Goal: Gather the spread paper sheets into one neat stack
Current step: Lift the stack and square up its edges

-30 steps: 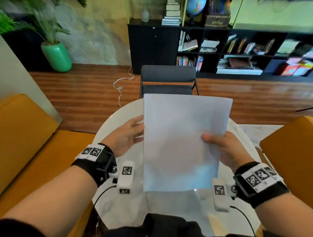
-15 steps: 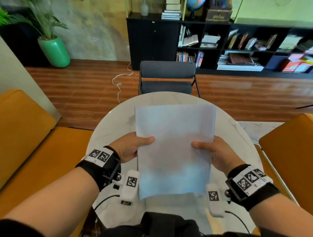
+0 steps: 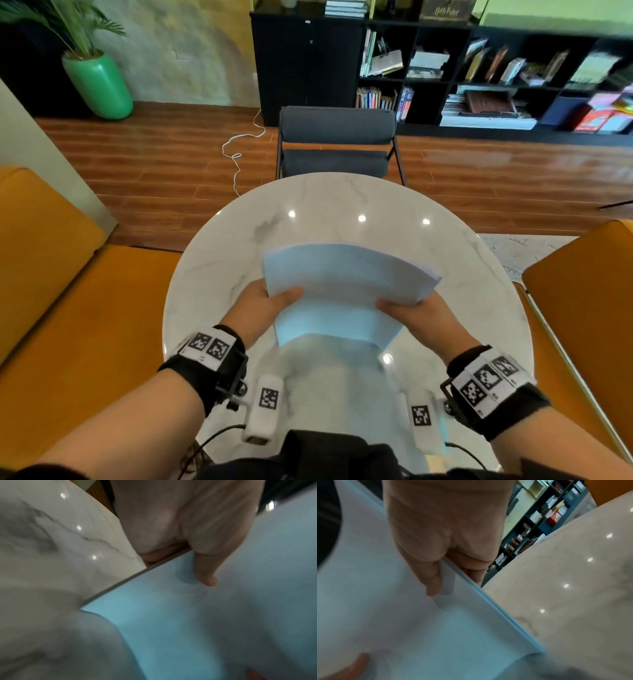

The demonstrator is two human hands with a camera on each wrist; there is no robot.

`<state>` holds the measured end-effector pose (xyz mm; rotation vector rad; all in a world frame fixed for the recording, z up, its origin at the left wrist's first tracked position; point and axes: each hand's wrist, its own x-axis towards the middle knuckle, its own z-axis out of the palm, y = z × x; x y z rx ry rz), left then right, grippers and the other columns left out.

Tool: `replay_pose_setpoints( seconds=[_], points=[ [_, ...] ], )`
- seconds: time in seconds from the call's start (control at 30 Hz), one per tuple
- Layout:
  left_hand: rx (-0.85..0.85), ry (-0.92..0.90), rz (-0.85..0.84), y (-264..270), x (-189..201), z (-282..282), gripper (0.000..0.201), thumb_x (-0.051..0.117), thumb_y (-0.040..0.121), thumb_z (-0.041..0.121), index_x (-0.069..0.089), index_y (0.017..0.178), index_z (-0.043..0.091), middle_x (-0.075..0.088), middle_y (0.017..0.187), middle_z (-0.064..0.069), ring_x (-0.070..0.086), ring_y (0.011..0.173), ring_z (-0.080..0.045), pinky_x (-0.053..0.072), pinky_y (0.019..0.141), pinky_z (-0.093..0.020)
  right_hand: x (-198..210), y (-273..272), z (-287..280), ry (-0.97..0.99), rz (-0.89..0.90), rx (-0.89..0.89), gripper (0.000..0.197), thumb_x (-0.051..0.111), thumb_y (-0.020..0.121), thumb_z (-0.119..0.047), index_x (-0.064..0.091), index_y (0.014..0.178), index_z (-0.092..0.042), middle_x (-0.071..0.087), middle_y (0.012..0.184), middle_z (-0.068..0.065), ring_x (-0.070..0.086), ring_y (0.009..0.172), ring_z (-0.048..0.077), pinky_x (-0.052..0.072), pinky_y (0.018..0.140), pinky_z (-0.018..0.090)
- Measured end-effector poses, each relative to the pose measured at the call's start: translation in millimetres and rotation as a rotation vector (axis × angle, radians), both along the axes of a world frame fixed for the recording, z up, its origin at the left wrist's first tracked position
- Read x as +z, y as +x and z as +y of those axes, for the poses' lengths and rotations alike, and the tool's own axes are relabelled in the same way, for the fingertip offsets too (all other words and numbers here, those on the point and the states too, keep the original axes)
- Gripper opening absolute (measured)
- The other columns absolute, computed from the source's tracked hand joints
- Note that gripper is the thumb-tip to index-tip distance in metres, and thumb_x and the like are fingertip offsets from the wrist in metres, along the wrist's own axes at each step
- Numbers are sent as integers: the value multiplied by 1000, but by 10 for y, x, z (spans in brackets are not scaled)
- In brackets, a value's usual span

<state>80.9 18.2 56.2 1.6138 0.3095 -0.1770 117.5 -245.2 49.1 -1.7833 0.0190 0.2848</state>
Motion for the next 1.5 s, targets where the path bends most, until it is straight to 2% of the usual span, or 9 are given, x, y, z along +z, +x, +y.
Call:
replay_pose_setpoints(
  seconds=[0.1,0.57,0.7,0.9,1.0,1.13,1.27,1.37,1.5],
  points=[
    [-19,63,96,-40,-165,-65,12,63,90,16,67,98,24,72,111,-6,69,92,-13,53,91,-33,-99,-50,34,-71,58,1,24,73,79,-4,69,86,-27,72,94,-2,68,89,15,53,87,39],
    [-31,263,51,97,-178,-62,28,54,95,19,61,121,15,67,109,-4,63,107,-26,49,97,-38,-75,43,37,-144,70,-34,18,73,78,-5,70,94,-14,70,85,-8,68,81,8,55,77,28],
    [-157,623,-153,205,118,143,22,48,95,11,64,108,18,67,89,-4,60,84,-26,46,68,-24,396,208,-115,-119,-111,-93,18,75,75,-6,70,84,-21,73,87,5,70,86,25,52,91,49],
    [-472,1024,-332,318,581,205,41,43,86,2,64,109,29,70,99,0,61,91,-24,50,76,-34,1028,244,13,-433,-277,218,42,78,74,-14,64,110,-33,68,99,-18,61,93,-6,42,78,12],
    [-596,1095,-332,332,707,130,37,46,86,4,64,109,28,69,96,1,58,86,-20,43,70,-29,967,203,162,-457,-326,279,17,71,80,-11,76,88,-24,71,85,-17,64,77,-6,47,71,11],
    [-382,919,-303,321,723,256,16,61,88,29,68,102,25,68,97,3,61,95,-18,45,80,-30,874,159,74,-303,-206,109,5,71,80,-11,75,82,-11,71,75,1,63,69,16,52,68,28],
    [113,731,-318,302,479,534,62,77,75,32,50,131,32,45,127,13,42,118,-5,34,102,-29,809,200,-175,-34,-138,-42,15,75,73,-3,77,70,-18,74,69,-3,66,66,21,56,66,33],
    [-89,145,-156,286,320,639,71,80,73,32,46,136,29,53,140,6,51,127,-13,40,108,-38,742,233,-290,204,-95,-56,23,78,61,-5,75,84,-7,77,83,6,70,74,27,59,72,39],
    [-251,-449,82,200,316,538,83,92,49,28,60,123,9,70,119,-11,69,106,-27,58,86,-38,572,282,-308,381,3,3,37,82,47,-12,77,84,-6,77,87,10,73,75,24,59,69,32]
  ],
)
